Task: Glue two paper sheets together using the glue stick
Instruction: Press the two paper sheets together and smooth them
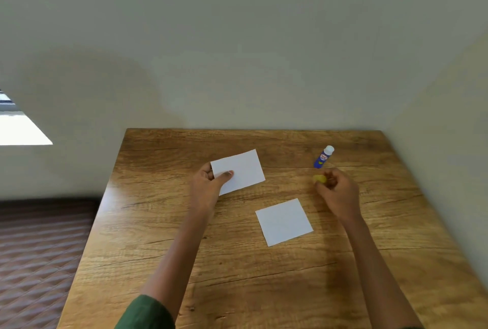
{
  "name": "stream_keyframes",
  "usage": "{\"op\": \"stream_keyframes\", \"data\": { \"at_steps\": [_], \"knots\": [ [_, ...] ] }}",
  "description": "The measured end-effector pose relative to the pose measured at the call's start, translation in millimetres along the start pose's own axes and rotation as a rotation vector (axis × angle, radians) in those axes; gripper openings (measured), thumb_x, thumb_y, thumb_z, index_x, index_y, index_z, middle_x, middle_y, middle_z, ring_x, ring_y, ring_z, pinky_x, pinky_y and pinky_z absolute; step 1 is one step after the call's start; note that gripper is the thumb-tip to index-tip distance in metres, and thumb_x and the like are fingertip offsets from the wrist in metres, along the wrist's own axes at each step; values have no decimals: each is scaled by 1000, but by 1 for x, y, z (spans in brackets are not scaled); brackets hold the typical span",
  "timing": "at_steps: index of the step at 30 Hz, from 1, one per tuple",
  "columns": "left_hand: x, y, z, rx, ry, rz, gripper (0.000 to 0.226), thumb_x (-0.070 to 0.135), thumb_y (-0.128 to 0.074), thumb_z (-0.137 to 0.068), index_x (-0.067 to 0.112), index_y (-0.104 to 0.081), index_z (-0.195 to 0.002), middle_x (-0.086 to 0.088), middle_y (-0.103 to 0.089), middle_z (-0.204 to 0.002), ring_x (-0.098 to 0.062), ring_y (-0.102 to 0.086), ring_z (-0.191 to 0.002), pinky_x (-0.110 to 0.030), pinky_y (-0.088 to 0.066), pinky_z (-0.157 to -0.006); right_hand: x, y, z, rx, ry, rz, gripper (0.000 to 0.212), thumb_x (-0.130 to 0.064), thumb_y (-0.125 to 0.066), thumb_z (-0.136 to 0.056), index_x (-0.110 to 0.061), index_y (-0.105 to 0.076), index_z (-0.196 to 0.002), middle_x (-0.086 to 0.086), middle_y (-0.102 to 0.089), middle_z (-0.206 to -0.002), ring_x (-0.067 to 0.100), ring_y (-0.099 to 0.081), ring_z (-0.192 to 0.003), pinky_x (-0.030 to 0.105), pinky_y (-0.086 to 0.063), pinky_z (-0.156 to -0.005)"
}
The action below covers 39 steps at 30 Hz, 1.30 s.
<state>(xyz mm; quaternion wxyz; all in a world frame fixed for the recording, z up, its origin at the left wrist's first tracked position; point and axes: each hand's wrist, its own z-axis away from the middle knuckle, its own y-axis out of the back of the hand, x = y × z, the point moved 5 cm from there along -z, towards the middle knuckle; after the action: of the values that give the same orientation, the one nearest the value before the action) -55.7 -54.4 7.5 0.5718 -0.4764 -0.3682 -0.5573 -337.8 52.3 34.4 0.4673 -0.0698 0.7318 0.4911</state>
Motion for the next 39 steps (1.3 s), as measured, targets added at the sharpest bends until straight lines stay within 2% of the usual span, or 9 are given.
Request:
{"op": "stream_keyframes", "data": {
  "at_steps": [4, 13, 15, 18, 22, 25, 28, 32, 39],
  "knots": [
    [-2, -12, 3, -37, 18, -16, 36, 10, -72, -79, 16, -62, -113, -2, -70, -106, -16, -67, -95, -31, -55, -78, 16, 16, -5, 110, -57, 63, 24, -12, -72, -76, -8, -68, -99, 5, -67, -84, 18, -60, -72, 30, -50, -67],
    [-2, -22, 3, -61, 15, -48, 37, 11, -71, -79, 15, -61, -115, -4, -69, -109, -18, -66, -98, -38, -55, -85, 13, 15, -15, 96, -42, 133, 14, -5, -69, -74, -2, -70, -87, 7, -63, -70, 16, -54, -61, 14, -35, -54],
    [-3, -25, 3, -66, 16, -58, 37, 12, -72, -79, 16, -61, -114, -4, -69, -109, -18, -66, -99, -40, -55, -86, 15, 14, -16, 86, -49, 149, 21, -8, -71, -73, -1, -69, -93, 9, -64, -75, 18, -57, -66, 17, -38, -57],
    [-2, -29, 4, -74, 9, -67, 33, 11, -72, -79, 19, -61, -110, -2, -70, -108, -16, -66, -98, -36, -56, -84, 15, 15, -10, 145, -80, 128, 38, -18, -75, -72, -5, -64, -106, 10, -57, -106, 18, -54, -89, 25, -40, -71],
    [-2, -32, 5, -82, -11, -93, 33, 11, -71, -80, 19, -61, -110, 1, -70, -104, -10, -66, -93, -27, -55, -76, -4, 25, 10, 253, -51, 133, 22, -20, -73, -72, -11, -62, -90, 6, -56, -97, 18, -54, -81, 27, -39, -63],
    [-3, -32, 5, -71, -14, -101, 34, 11, -72, -79, 17, -61, -110, 5, -69, -99, -6, -65, -90, -22, -52, -71, -16, 7, 27, -7, -84, 194, 26, -34, -72, -74, -17, -59, -87, -4, -60, -80, 14, -58, -74, 29, -46, -59],
    [-4, -32, 5, -69, -9, -106, 31, 10, -72, -79, 19, -61, -107, 10, -68, -95, -3, -65, -88, -22, -52, -71, -21, -21, 50, -270, -99, 326, 59, -59, -72, -68, -20, -51, -107, -6, -60, -96, 15, -60, -88, 29, -48, -64],
    [-6, -28, 3, -61, 20, -96, 32, 10, -72, -79, 20, -61, -107, 6, -69, -97, -8, -65, -91, -29, -54, -77, -25, -36, 65, -334, -79, 585, 92, -69, -70, -60, -19, -33, -127, 7, -49, -125, 27, -49, -114, 36, -47, -76],
    [-7, -27, 3, -53, 39, -97, 35, 11, -73, -78, 17, -61, -110, -1, -69, -105, -16, -65, -96, -37, -55, -83, -33, -41, 67, -353, -102, 572, 95, -55, -81, -58, -20, -27, -128, 10, -53, -125, 29, -53, -113, 35, -48, -81]
  ]
}}
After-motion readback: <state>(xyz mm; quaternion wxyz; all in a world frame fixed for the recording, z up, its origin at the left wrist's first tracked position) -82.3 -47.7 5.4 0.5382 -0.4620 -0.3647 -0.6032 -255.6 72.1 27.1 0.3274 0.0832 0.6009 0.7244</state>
